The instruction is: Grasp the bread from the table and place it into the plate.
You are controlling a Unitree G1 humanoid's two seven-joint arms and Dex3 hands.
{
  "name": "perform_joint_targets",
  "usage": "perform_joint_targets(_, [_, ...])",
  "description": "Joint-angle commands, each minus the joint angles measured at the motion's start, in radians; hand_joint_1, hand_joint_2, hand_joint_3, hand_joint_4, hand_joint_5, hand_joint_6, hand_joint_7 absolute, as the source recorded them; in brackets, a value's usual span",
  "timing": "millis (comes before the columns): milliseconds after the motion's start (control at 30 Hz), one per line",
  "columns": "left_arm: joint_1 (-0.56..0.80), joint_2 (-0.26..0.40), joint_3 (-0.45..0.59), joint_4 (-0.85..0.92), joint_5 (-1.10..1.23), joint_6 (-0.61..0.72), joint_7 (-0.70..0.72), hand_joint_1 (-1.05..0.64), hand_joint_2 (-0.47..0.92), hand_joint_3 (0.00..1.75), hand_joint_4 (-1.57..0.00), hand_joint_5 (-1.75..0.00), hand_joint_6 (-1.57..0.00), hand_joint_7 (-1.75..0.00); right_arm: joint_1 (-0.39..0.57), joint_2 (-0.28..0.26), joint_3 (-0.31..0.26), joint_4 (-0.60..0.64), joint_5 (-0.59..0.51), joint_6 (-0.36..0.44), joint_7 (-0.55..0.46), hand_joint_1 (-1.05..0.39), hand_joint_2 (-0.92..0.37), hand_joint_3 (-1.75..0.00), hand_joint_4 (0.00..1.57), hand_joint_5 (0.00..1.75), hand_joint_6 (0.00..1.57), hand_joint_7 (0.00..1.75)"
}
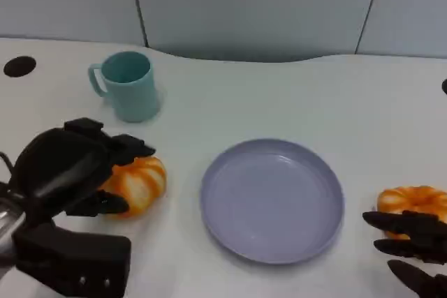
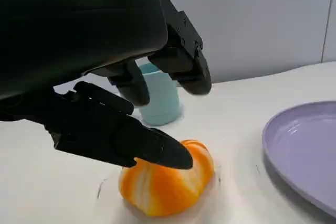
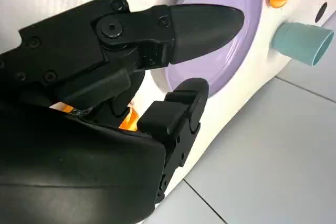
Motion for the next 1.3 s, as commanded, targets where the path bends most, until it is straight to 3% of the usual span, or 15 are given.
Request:
perform_joint_targets(33, [-0.063,0.022,-0.057,0.018,0.011,0.062,-0.124,-0.78,0.91,0.02,-0.02,-0.28,-0.16,0.0,0.002,-0.003,-0.001,-0.011,0.008,-0.005,-0.007,-0.4,-0.92,-0.4,0.88,0.09,0.77,0.0])
perform_joint_targets(267, [-0.202,-0.026,-0.126,0.143,-0.045,0.17,-0.309,-0.78,0.89,0.0,0.0,-0.02,-0.06,0.0,0.001,0.0,-0.001,-0.01,0.014,-0.006,-0.009,-0.4,-0.92,-0.39,0.88,0.1,0.77,0.01])
perform_joint_targets(600, [-0.37,-0.076,-0.202,0.384,-0.06,0.249,-0.392,-0.8,0.82,0.0,0.0,0.0,-0.08,-0.01,0.013,0.009,-0.003,-0.012,0.009,-0.03,-0.022,-0.38,-0.92,-0.38,0.88,0.11,0.77,0.01])
perform_joint_targets(867, [-0.403,-0.077,-0.23,0.444,-0.078,0.242,-0.379,-0.79,0.81,0.0,0.0,0.0,-0.08,-0.01,0.014,0.007,-0.002,-0.011,0.009,-0.034,-0.024,-0.37,-0.92,-0.38,0.87,0.12,0.77,0.0])
perform_joint_targets(1000, [-0.531,-0.178,-0.337,0.779,-0.011,0.211,-0.285,-0.68,0.78,0.0,0.0,0.0,-0.1,-0.02,0.023,0.013,-0.012,-0.015,0.013,-0.057,-0.04,-0.37,-0.92,-0.38,0.88,0.13,0.78,0.0])
perform_joint_targets(1300, [-0.609,-0.239,-0.406,1.023,-0.008,0.105,-0.164,-0.85,0.81,0.01,-0.07,-0.03,-0.15,-0.02,0.034,0.024,-0.017,-0.046,0.017,-0.031,-0.052,-0.39,-0.92,-0.39,0.87,0.13,0.77,0.0])
